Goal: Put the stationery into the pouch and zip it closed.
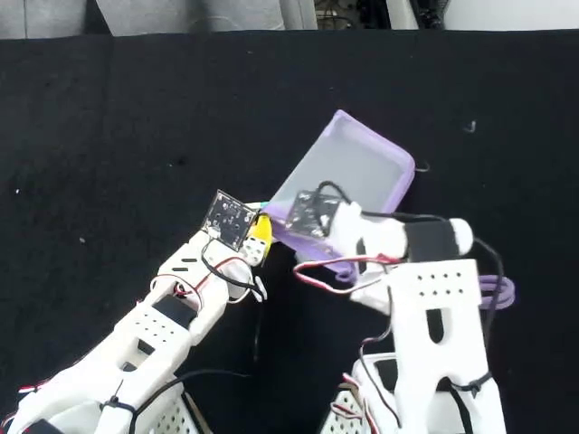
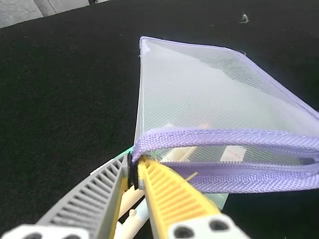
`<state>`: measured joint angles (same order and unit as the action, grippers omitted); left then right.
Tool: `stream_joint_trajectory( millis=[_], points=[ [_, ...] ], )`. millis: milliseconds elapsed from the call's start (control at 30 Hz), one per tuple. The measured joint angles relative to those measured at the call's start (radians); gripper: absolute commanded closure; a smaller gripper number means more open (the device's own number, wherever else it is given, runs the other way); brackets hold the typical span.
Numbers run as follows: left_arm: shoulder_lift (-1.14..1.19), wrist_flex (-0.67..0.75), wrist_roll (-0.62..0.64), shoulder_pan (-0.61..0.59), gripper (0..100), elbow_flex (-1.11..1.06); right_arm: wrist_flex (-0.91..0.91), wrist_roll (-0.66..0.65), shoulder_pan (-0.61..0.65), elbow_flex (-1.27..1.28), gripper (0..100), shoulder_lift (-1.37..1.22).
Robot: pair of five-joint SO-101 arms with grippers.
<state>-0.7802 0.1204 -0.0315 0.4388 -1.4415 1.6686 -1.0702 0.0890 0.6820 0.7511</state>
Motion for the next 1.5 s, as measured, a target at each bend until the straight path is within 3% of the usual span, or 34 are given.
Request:
stream_joint_trajectory(
  millis=[267,500,733,1500],
  points=[
    [0.000,0.000,0.000,0.000,97,0.000,0.058,0.098,0.124,-0.028,98.7,0.064],
    [0.000,0.000,0.000,0.000,97,0.000,0.061,0.100,0.126,-0.003,98.8,0.193],
    [0.000,0.000,0.000,-0.002,81,0.000,0.061,0.100,0.126,0.029,98.8,0.249],
    [0.009,0.000,0.000,0.068,81,0.000,0.061,0.100,0.127,0.029,98.8,0.339]
  ],
)
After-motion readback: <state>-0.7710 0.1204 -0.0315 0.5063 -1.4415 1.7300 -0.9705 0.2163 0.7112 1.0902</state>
